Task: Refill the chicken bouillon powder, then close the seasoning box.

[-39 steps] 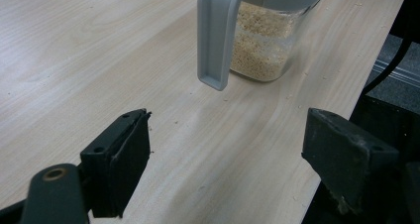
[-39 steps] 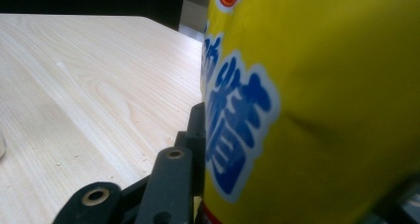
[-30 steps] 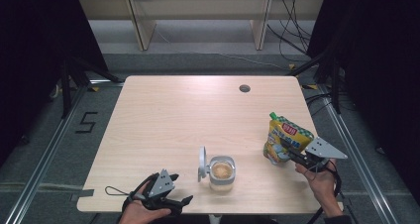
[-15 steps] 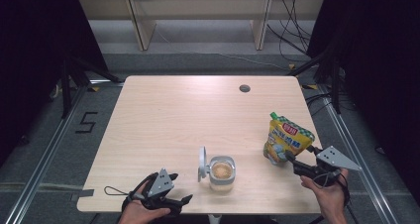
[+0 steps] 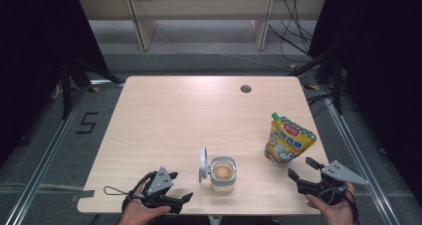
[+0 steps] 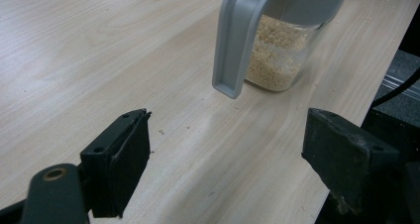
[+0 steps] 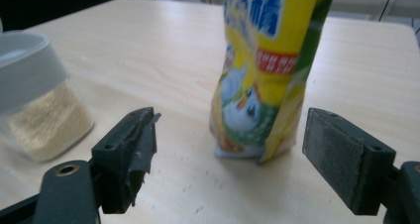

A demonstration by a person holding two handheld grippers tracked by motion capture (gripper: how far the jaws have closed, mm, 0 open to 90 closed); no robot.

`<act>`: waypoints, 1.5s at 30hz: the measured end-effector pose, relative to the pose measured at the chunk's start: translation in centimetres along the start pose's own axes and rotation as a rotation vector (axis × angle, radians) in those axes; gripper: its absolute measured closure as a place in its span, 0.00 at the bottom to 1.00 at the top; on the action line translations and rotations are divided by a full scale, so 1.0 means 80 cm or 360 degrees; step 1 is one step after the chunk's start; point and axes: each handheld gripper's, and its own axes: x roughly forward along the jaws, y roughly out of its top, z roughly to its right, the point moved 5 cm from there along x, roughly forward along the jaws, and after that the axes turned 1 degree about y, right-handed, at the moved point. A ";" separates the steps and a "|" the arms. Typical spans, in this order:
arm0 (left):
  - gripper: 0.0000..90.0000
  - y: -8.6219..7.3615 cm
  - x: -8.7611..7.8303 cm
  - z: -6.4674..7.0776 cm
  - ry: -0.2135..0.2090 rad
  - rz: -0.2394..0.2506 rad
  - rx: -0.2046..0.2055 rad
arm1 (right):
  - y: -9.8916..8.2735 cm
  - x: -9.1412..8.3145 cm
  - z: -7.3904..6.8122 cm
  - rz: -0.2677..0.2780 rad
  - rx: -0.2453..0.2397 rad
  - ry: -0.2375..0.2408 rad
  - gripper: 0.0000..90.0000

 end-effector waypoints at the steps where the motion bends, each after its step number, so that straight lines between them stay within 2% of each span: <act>1: 0.20 0.000 -0.002 -0.002 0.0010 -0.0028 0.0021 | -0.002 -0.001 -0.002 -0.0014 -0.0011 0.0005 0.23; 2: 0.20 0.001 -0.001 -0.002 -0.0003 0.0003 -0.0030 | -0.004 -0.002 -0.006 -0.0035 -0.0001 0.0019 0.23; 4: 0.20 0.000 -0.001 -0.004 0.0012 -0.0002 -0.0047 | -0.006 -0.004 -0.009 -0.0044 -0.0029 0.0029 0.22; 5: 0.20 0.000 -0.003 -0.007 0.0029 -0.0025 -0.0028 | -0.008 -0.005 -0.013 -0.0070 -0.0017 0.0044 0.22; 6: 0.20 0.000 -0.004 -0.006 0.0036 -0.0017 -0.0047 | -0.009 -0.005 -0.014 -0.0070 -0.0045 0.0045 0.22; 8: 0.20 -0.001 -0.007 -0.012 0.0065 -0.0064 -0.0009 | -0.013 -0.008 -0.023 -0.0106 0.0033 0.0066 0.22; 9: 0.20 0.000 -0.004 -0.009 0.0057 -0.0014 -0.0056 | -0.014 -0.009 -0.026 -0.0125 0.0041 0.0061 0.22; 11: 0.20 0.000 -0.005 -0.011 0.0048 -0.0024 -0.0057 | -0.017 -0.010 -0.027 -0.0146 -0.0007 0.0070 0.22; 12: 0.20 0.000 -0.005 -0.011 0.0050 -0.0024 -0.0057 | -0.019 -0.011 -0.030 -0.0159 0.0014 0.0049 0.22; 13: 0.20 0.000 -0.005 -0.011 0.0052 -0.0024 -0.0056 | -0.020 -0.012 -0.031 -0.0168 0.0000 0.0050 0.22; 14: 0.20 0.000 -0.005 -0.011 0.0055 -0.0021 -0.0057 | -0.020 -0.013 -0.028 -0.0174 -0.0057 0.0041 0.22; 16: 0.20 0.000 -0.005 -0.012 0.0062 -0.0022 -0.0063 | -0.021 -0.015 -0.033 -0.0177 -0.0030 0.0075 0.22; 17: 0.21 0.000 -0.007 -0.014 0.0072 -0.0041 -0.0045 | -0.022 -0.016 -0.036 -0.0178 -0.0002 0.0060 0.22; 18: 0.21 0.000 -0.008 -0.014 0.0068 -0.0050 -0.0040 | -0.023 -0.016 -0.034 -0.0181 -0.0059 0.0059 0.22; 19: 0.21 0.001 -0.006 -0.013 0.0078 -0.0012 -0.0069 | -0.025 -0.017 -0.039 -0.0198 0.0008 0.0070 0.22; 20: 0.22 0.001 -0.006 -0.014 0.0080 -0.0018 -0.0060 | -0.025 -0.016 -0.036 -0.0199 -0.0051 0.0085 0.22; 21: 0.25 0.001 -0.008 -0.014 0.0057 -0.0032 -0.0046 | -0.027 -0.017 -0.039 -0.0205 -0.0005 0.0070 0.22; 22: 0.29 0.002 -0.008 -0.013 0.0047 -0.0020 -0.0037 | -0.028 -0.015 -0.035 -0.0209 -0.0066 0.0084 0.22; 23: 0.32 0.002 -0.008 -0.011 0.0052 -0.0016 -0.0038 | -0.029 -0.015 -0.036 -0.0221 -0.0053 0.0076 0.22; 24: 0.37 0.003 -0.007 -0.010 0.0033 0.0024 -0.0031 | -0.029 -0.016 -0.037 -0.0230 -0.0054 0.0077 0.23; 26: 0.52 0.004 -0.009 -0.009 0.0026 0.0047 -0.0030 | -0.030 -0.017 -0.037 -0.0230 -0.0059 0.0073 0.23; 28: 0.67 0.005 -0.013 -0.010 0.0036 0.0050 -0.0008 | -0.031 -0.017 -0.039 -0.0240 -0.0023 0.0048 0.23; 29: 0.73 0.006 -0.014 -0.011 0.0022 0.0053 0.0004 | -0.031 -0.016 -0.040 -0.0240 -0.0036 0.0054 0.23; 30: 0.81 0.008 -0.016 -0.013 0.0040 0.0056 0.0019 | -0.030 -0.017 -0.037 -0.0252 -0.0100 0.0076 0.23; 31: 0.86 0.010 -0.017 -0.012 0.0044 0.0073 -0.0012 | -0.031 -0.016 -0.039 -0.0255 -0.0079 0.0101 0.23; 32: 0.91 0.013 -0.017 -0.012 0.0039 0.0096 -0.0007 | -0.031 -0.017 -0.040 -0.0255 -0.0087 0.0094 0.23; 33: 0.95 0.015 -0.020 -0.013 0.0058 0.0081 0.0008 | -0.032 -0.017 -0.044 -0.0262 -0.0028 0.0083 0.24; 34: 0.97 0.018 -0.019 -0.013 0.0052 0.0097 0.0024 | -0.032 -0.017 -0.042 -0.0263 -0.0054 0.0093 0.24; 35: 0.99 0.021 -0.020 -0.013 0.0055 0.0101 0.0070 | -0.032 -0.017 -0.043 -0.0260 -0.0051 0.0085 0.24; 36: 0.99 0.022 -0.019 -0.011 0.0062 0.0103 0.0076 | -0.031 -0.016 -0.040 -0.0252 -0.0104 0.0071 0.24; 37: 0.99 0.025 -0.018 -0.008 0.0052 0.0119 0.0060 | -0.032 -0.015 -0.042 -0.0256 -0.0077 0.0097 0.24; 38: 0.99 0.027 -0.018 -0.007 0.0043 0.0112 0.0087 | -0.032 -0.015 -0.041 -0.0257 -0.0084 0.0113 0.24; 39: 0.99 0.030 -0.017 -0.007 0.0034 0.0120 0.0115 | -0.031 -0.016 -0.039 -0.0248 -0.0099 0.0073 0.24; 40: 0.99 0.031 -0.016 -0.004 0.0037 0.0117 0.0075 | -0.032 -0.015 -0.041 -0.0254 -0.0081 0.0087 0.24; 43: 0.99 0.038 -0.014 -0.006 0.0028 0.0130 0.0122 | -0.033 -0.015 -0.041 -0.0258 -0.0078 0.0089 0.25; 44: 0.99 0.041 -0.013 -0.005 0.0019 0.0151 0.0109 | -0.033 -0.015 -0.041 -0.0259 -0.0078 0.0089 0.25; 45: 0.99 0.044 -0.014 -0.003 0.0012 0.0157 0.0074 | -0.033 -0.015 -0.044 -0.0253 -0.0034 0.0092 0.25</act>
